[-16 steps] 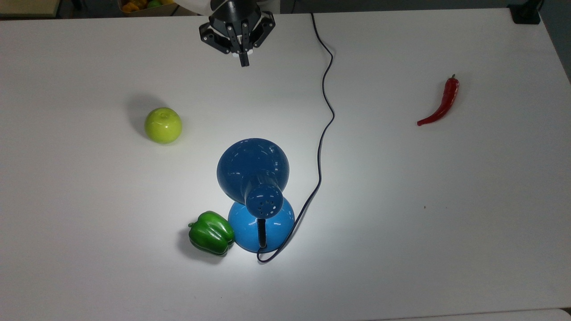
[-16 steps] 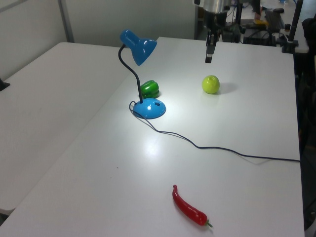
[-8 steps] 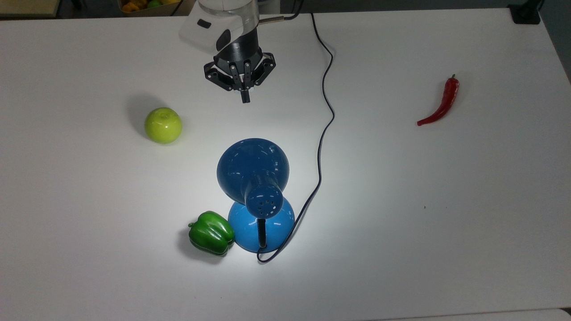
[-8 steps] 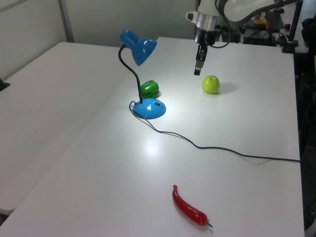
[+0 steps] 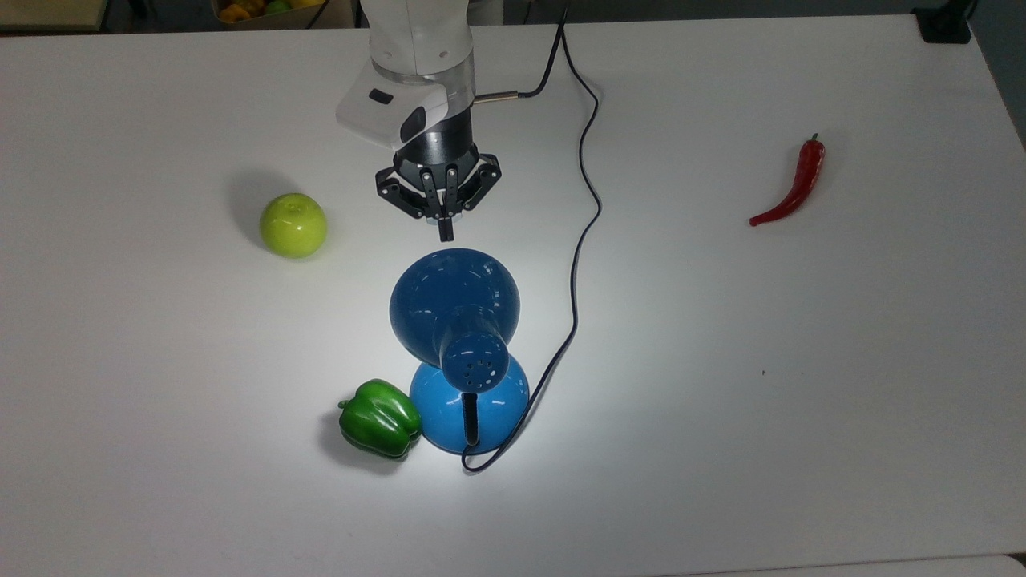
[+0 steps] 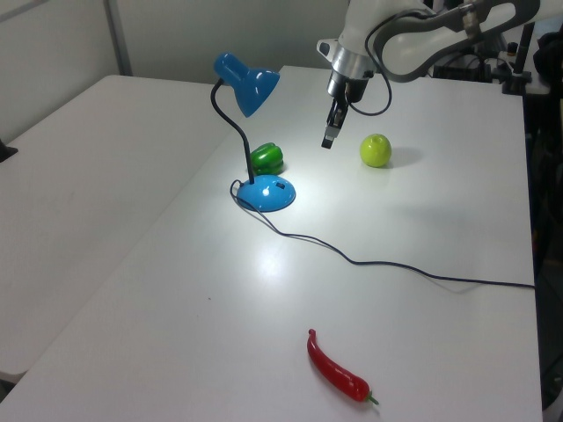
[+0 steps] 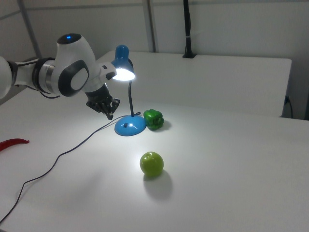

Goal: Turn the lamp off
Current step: 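Lower the gripper down onto the switch on the lamp base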

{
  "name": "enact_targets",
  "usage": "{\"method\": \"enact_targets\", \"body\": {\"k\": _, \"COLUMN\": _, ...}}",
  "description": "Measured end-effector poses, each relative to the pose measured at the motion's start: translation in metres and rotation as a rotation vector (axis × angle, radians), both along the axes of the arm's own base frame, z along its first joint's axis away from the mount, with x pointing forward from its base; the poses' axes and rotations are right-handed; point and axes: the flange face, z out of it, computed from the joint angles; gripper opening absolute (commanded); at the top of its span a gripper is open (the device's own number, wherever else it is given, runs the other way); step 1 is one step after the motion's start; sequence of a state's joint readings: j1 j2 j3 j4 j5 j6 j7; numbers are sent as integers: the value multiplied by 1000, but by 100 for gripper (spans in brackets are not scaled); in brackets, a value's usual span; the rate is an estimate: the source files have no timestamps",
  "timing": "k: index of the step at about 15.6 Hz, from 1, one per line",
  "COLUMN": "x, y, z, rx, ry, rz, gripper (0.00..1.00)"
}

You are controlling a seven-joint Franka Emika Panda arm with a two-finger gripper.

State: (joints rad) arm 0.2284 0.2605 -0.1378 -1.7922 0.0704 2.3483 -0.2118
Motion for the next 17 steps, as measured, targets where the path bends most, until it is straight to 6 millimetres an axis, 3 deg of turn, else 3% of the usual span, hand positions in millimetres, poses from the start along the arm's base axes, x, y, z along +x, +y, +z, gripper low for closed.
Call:
{"method": "enact_targets", "body": {"k": 9, "x": 30, "y": 3, "z": -51, "rx": 0, "ry": -172, "rz": -33, "gripper": 0}}
{"method": "enact_targets", "body": {"k": 17, "x": 40, "y": 9, "z": -95, "rx": -3, "ry": -230, "rz": -32, "gripper": 0}}
